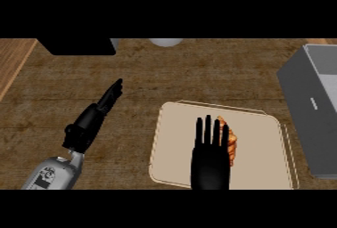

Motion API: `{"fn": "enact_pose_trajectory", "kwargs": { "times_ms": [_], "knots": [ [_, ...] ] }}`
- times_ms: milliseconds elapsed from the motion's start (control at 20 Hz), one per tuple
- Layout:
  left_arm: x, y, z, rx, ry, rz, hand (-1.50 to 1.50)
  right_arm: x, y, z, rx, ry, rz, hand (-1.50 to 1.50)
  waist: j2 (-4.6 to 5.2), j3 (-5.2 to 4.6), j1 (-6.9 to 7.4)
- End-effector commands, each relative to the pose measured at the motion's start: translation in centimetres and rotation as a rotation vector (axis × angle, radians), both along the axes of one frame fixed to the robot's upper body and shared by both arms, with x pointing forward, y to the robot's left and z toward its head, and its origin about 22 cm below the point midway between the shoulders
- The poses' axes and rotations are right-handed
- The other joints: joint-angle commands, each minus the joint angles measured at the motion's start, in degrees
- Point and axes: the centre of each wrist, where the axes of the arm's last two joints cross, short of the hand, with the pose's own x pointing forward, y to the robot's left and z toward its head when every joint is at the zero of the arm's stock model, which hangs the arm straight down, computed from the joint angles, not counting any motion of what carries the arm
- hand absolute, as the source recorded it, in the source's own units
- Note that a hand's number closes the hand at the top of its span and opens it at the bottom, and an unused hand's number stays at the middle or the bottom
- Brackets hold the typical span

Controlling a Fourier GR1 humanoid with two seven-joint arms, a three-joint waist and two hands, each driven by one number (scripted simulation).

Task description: Pick the croissant from the tray and place it in the cardboard box

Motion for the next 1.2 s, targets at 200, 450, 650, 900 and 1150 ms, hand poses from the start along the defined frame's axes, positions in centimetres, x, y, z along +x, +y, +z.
{"fn": "enact_pose_trajectory", "kwargs": {
  "times_ms": [200,450,650,900,1150],
  "knots": [
    [0.2,-0.5,-0.2,-0.004,-0.004,0.004,0.00,1.6,1.5,-1.3,-0.097,0.080,-0.202,-1.50,0.13,0.12,0.29],
    [0.6,-0.2,-0.3,0.001,-0.008,0.007,0.00,3.3,-0.6,-3.4,-0.076,0.060,-0.186,-1.50,0.13,0.14,0.04],
    [-0.7,1.2,-0.4,-0.007,-0.016,-0.002,0.00,4.2,-1.4,-2.9,-0.105,0.041,-0.162,-1.50,0.10,0.13,0.14],
    [1.4,-0.4,0.3,-0.006,-0.004,0.004,0.00,3.5,0.2,-3.6,-0.128,0.060,-0.162,-1.50,0.18,0.14,0.06],
    [0.2,-2.1,-1.1,-0.006,0.001,-0.010,0.00,4.5,-0.1,-4.7,-0.124,0.121,-0.196,-1.50,0.23,0.14,0.29]
  ]
}}
